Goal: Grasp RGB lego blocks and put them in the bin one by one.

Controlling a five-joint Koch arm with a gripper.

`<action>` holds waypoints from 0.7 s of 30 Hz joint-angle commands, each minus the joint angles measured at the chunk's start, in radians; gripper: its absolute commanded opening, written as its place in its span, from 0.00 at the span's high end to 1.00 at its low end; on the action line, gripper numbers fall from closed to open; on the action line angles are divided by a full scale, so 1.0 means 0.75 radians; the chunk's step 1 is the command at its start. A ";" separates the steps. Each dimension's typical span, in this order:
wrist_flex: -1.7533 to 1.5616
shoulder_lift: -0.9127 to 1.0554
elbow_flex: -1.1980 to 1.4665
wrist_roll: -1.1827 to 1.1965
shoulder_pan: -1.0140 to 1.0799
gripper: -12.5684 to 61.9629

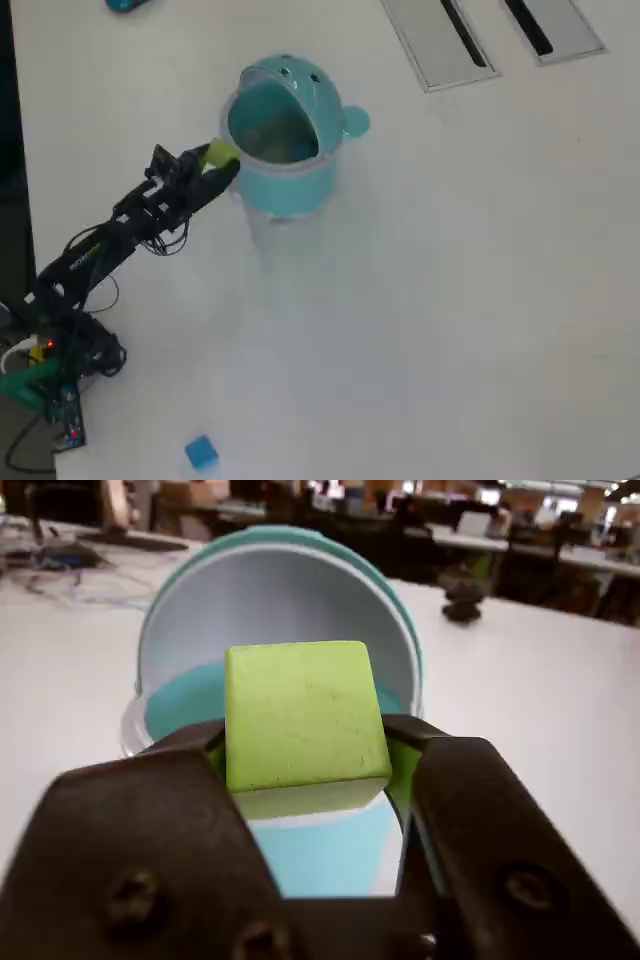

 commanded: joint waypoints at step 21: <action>-0.086 -0.597 -0.830 -0.004 -0.098 0.57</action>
